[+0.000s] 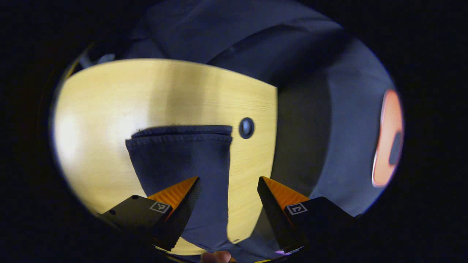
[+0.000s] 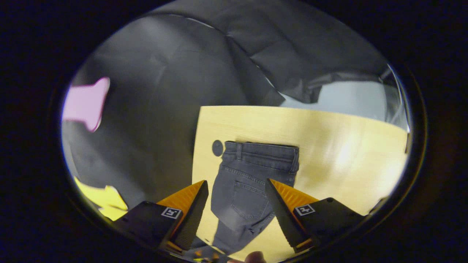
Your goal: Grasp the waist and the cuffs of the jeans and fold them to make the two legs overlap; first hold the waist and fold one-third of the jeans toward the cuffs, then hold the cuffs and fold the remaining one-third in the same direction to finish folding.
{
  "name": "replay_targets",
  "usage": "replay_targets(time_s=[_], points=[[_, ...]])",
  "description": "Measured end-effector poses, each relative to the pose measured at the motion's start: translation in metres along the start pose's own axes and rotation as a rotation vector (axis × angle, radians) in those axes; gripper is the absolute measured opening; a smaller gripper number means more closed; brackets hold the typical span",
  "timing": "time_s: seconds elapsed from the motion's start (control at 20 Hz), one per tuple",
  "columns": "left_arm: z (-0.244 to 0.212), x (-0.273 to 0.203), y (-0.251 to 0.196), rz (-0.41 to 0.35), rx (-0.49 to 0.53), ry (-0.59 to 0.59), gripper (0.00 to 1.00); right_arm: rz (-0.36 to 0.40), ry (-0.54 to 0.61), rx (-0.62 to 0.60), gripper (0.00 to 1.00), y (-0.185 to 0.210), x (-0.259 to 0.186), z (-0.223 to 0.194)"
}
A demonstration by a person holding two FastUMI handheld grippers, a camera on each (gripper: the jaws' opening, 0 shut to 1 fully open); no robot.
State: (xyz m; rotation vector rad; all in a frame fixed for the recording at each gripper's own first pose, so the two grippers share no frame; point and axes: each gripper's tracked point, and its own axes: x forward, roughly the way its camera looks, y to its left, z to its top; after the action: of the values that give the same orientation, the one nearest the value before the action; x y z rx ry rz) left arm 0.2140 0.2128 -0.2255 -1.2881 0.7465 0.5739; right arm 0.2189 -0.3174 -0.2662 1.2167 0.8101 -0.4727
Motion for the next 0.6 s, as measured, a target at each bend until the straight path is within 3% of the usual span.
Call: replay_targets(time_s=[0.25,0.4,0.6], points=[[-0.023,-0.108,-0.066,-0.172,0.674,-0.318,0.99,0.139,-0.157,-0.485,0.96,0.018,-0.066,-0.036],[-0.06,-0.164,-0.086,-0.246,0.868,-0.465,0.99,0.161,-0.298,-0.739,0.96,0.006,-0.095,-0.056],[-0.123,-0.196,-0.052,-0.282,1.037,-0.552,0.99,0.06,-0.402,-0.967,0.96,-0.04,-0.109,-0.082]])
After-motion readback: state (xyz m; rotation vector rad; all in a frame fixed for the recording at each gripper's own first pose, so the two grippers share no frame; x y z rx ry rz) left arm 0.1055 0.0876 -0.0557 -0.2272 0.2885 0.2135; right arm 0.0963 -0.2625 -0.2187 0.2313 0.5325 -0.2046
